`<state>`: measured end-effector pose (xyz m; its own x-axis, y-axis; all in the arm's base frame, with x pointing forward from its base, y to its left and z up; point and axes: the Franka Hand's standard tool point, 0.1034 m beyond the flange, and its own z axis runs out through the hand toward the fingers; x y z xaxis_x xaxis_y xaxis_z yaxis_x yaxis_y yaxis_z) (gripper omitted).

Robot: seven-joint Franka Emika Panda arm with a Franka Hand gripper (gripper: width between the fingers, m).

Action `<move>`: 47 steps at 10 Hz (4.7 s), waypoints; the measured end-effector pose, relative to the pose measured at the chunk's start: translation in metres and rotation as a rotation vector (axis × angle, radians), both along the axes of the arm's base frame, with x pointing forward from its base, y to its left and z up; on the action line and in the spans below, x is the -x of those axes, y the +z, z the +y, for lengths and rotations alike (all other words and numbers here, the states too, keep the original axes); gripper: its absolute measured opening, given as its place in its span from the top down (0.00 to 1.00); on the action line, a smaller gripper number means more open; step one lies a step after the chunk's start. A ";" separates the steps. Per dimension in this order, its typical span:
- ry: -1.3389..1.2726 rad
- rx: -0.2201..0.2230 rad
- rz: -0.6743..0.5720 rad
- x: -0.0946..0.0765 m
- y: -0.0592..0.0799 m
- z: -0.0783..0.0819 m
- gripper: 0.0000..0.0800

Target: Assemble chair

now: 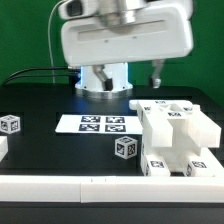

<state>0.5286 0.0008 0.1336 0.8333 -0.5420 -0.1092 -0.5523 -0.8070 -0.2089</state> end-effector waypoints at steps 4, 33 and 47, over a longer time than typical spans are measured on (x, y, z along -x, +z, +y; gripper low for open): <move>-0.331 -0.083 0.070 0.001 -0.012 -0.007 0.19; -0.732 -0.338 0.282 0.051 -0.129 0.006 0.64; -0.211 -0.257 0.186 0.055 -0.123 -0.092 0.64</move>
Offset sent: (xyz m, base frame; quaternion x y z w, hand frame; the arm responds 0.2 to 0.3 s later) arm 0.0000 0.0000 0.0000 0.0000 0.0000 0.1938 0.9810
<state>0.4737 -0.0910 0.0109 0.6597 -0.6345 -0.4028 -0.7480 -0.6062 -0.2704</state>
